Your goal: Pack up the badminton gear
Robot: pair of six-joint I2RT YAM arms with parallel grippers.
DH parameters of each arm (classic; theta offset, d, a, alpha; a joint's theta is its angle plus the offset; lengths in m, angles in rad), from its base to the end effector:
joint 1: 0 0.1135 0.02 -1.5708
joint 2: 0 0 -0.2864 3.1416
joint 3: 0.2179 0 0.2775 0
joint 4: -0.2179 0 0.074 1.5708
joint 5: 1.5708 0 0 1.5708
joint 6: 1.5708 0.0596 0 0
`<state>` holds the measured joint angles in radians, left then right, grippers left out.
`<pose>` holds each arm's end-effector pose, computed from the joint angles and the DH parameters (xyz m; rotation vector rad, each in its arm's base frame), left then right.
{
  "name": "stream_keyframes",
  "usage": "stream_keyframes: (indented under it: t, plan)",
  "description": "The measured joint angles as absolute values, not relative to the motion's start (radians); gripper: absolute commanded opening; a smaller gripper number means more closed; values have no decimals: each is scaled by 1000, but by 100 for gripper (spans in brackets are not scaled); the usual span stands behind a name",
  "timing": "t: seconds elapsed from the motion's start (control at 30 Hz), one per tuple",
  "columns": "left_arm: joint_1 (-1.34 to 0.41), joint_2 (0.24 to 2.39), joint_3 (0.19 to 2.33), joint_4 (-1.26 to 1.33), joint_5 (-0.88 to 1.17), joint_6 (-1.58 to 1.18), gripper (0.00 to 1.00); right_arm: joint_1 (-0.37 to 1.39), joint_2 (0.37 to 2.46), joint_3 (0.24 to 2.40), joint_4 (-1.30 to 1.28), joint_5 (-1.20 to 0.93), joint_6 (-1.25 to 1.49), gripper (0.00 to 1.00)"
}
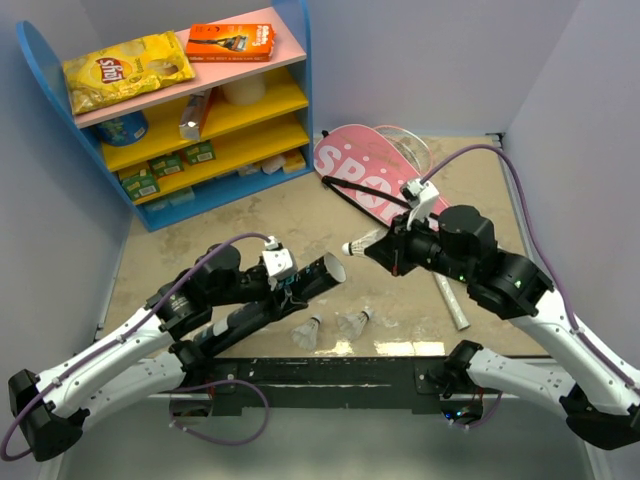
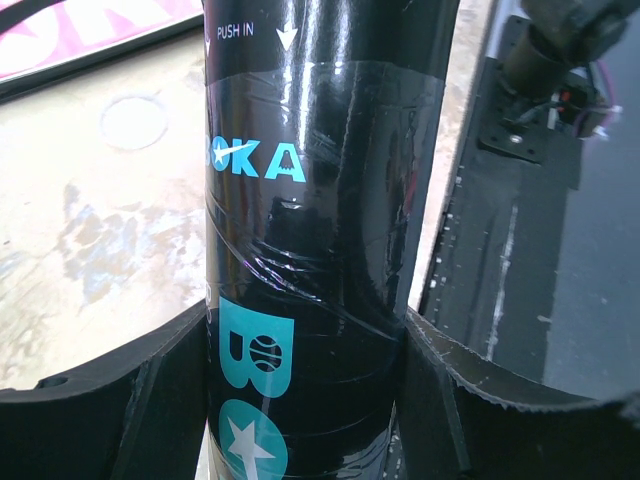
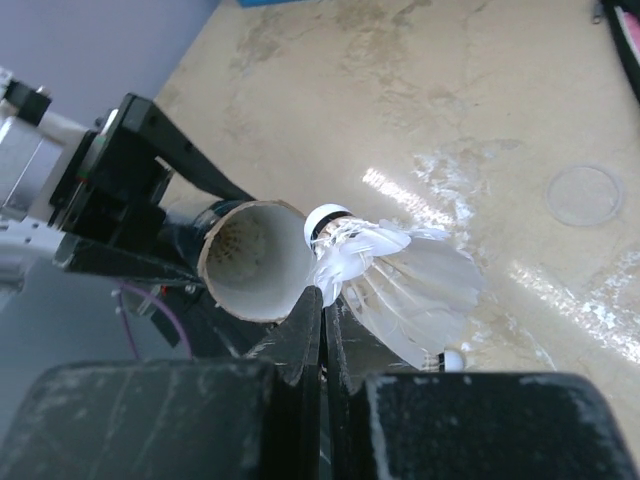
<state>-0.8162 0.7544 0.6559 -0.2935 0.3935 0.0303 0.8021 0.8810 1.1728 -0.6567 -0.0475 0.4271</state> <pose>0.1245 -0.1658 0.2934 1.0771 1.7342 -0.8908 0.1403 0.1491 0.4222 -0.4119 1.9924 0.8471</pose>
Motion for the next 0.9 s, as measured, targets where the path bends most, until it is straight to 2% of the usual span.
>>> stream_keyframes:
  t: [0.27,0.9]
  plan:
    - [-827,750,654,-292,467,44,0,802,884,1184,-706,-193,377,0]
    - [-841,731,643,-285,488,46,0,805,938,1176,-675,-416,354,0]
